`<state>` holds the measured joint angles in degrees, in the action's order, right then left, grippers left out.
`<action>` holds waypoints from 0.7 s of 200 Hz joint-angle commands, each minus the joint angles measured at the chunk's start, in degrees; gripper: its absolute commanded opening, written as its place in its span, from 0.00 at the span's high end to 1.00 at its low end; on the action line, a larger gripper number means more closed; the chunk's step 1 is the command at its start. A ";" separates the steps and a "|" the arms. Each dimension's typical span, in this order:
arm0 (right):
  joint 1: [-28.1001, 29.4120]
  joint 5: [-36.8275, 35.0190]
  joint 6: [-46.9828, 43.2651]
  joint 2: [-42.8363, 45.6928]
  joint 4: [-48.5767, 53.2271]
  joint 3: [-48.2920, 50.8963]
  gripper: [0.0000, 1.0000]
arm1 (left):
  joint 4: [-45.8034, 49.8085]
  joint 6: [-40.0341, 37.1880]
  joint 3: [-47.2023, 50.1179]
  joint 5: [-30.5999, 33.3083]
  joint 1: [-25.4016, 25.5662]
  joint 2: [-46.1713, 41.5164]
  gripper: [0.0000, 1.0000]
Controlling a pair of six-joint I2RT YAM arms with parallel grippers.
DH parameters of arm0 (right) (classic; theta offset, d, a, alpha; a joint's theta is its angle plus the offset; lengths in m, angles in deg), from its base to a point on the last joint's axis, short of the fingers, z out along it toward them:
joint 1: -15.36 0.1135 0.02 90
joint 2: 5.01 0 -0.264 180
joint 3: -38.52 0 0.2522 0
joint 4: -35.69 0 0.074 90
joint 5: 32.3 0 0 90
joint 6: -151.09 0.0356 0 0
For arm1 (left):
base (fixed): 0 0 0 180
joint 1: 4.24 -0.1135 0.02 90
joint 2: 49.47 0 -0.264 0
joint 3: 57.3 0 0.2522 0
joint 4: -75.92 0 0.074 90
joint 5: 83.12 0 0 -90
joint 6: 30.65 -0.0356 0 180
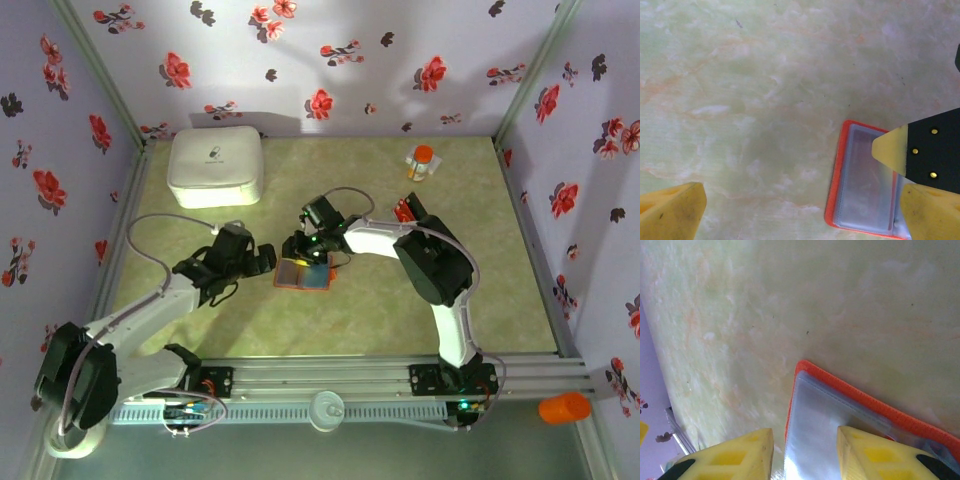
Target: Put the credit cards into the card holder
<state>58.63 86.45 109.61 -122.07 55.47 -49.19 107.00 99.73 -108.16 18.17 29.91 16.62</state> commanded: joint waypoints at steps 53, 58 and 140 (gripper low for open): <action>-2.81 0.22 -2.00 7.48 3.20 -0.37 0.61 | -2.19 -0.15 -1.17 -2.09 -0.40 3.71 0.00; -3.04 -0.15 -2.40 8.14 3.81 -0.17 0.61 | -2.34 -0.16 -1.35 -2.34 -0.40 4.10 0.00; -4.50 -17.82 -15.73 19.33 23.77 6.26 0.58 | -3.80 -0.64 -4.53 -3.21 1.48 8.42 0.00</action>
<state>54.34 76.46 99.57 -105.39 70.38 -45.85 104.20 99.70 -110.83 15.28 30.59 23.87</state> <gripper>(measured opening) 0.413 0.998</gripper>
